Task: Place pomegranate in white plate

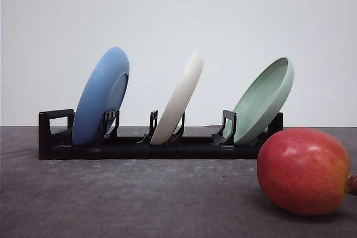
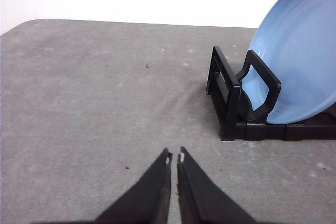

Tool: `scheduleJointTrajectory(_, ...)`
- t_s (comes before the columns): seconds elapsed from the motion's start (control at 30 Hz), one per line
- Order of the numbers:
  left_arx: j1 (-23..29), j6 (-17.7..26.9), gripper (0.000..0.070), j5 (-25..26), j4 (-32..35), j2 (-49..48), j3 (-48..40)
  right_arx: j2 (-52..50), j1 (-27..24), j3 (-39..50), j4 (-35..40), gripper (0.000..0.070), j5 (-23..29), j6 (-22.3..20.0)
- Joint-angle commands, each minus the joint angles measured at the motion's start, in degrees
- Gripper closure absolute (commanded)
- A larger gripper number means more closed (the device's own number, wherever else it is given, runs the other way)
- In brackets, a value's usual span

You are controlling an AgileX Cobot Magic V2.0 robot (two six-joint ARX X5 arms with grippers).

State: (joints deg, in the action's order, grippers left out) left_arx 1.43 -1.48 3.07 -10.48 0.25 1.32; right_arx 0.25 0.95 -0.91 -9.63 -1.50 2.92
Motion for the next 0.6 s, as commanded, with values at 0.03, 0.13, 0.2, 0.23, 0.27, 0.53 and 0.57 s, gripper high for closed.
scheduleJointTrajectory(0.03, -0.04, 0.35, 0.0700, -0.09, -0.15, -0.07, -0.63, -0.04, -0.11, 0.33, 0.63, 0.0684, 0.07, -0.37)
scheduleJointTrajectory(0.13, -0.06, -2.89, 0.0700, -0.09, -0.15, -0.07, -0.63, -0.04, -0.11, 0.33, 0.63, 0.0684, 0.02, 0.33)
scheduleJointTrajectory(0.2, -0.07, -7.43, 0.0700, -0.09, 0.00, -0.07, -0.63, -0.04, -0.04, 0.33, 0.57, 0.0684, 0.00, 1.91)
scheduleJointTrajectory(0.23, -0.04, -10.16, 0.0700, -0.07, 0.16, -0.07, -0.63, -0.04, -0.06, 0.33, 0.53, 0.0684, -0.04, 3.41)
scheduleJointTrajectory(0.27, -0.07, -13.27, 0.0700, -0.09, 0.26, -0.07, -0.63, -0.04, -0.04, 0.33, 0.61, 0.0684, -0.04, 5.23)
scheduleJointTrajectory(0.53, -0.06, -34.07, 0.0700, -0.09, 9.44, -0.07, -0.54, -0.04, -0.07, -0.88, 5.81, 0.0690, -0.69, 21.13)
scheduleJointTrajectory(0.57, -0.04, -33.99, 0.0700, -0.09, 11.48, -0.07, -0.38, -0.04, -0.07, -1.51, 5.66, 0.0690, -0.91, 21.94)
